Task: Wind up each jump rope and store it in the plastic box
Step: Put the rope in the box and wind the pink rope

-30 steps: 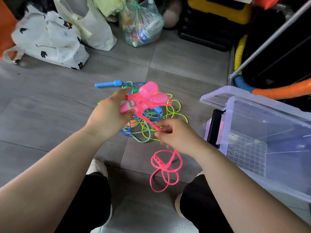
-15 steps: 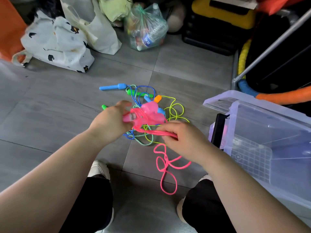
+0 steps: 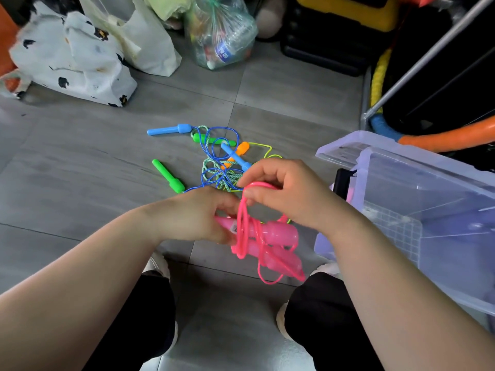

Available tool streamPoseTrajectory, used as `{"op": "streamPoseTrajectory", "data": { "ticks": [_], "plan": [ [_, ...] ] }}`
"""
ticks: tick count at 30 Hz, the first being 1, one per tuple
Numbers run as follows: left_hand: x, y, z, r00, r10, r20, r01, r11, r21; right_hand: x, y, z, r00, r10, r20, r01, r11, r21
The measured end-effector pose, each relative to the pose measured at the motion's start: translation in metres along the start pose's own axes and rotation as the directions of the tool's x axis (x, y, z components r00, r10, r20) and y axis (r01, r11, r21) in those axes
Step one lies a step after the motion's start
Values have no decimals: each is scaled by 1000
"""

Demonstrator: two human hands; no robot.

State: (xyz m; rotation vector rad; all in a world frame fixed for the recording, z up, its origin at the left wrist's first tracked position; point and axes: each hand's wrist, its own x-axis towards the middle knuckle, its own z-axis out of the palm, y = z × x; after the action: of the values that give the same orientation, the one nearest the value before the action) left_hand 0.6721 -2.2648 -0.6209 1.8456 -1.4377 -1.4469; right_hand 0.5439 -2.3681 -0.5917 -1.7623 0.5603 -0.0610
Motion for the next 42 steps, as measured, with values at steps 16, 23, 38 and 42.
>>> {"op": "streamPoseTrajectory", "data": {
  "ticks": [16,23,38,42],
  "plan": [
    [-21,15,-18,984,154,-88,-178,859,-480,9,86,-3,908,405,-110,-245,725,644],
    [-15,16,-24,908,-67,-415,-261,682,-683,19,43,24,954,259,-150,-191,912,364],
    [-1,-5,-16,880,-84,-468,80,996,-29,-1,-3,21,1000,-4,-18,-11,618,-786],
    [-3,-2,-12,951,-39,-307,57,997,50,-3,-6,15,999,-49,-13,25,699,-715]
  ]
}}
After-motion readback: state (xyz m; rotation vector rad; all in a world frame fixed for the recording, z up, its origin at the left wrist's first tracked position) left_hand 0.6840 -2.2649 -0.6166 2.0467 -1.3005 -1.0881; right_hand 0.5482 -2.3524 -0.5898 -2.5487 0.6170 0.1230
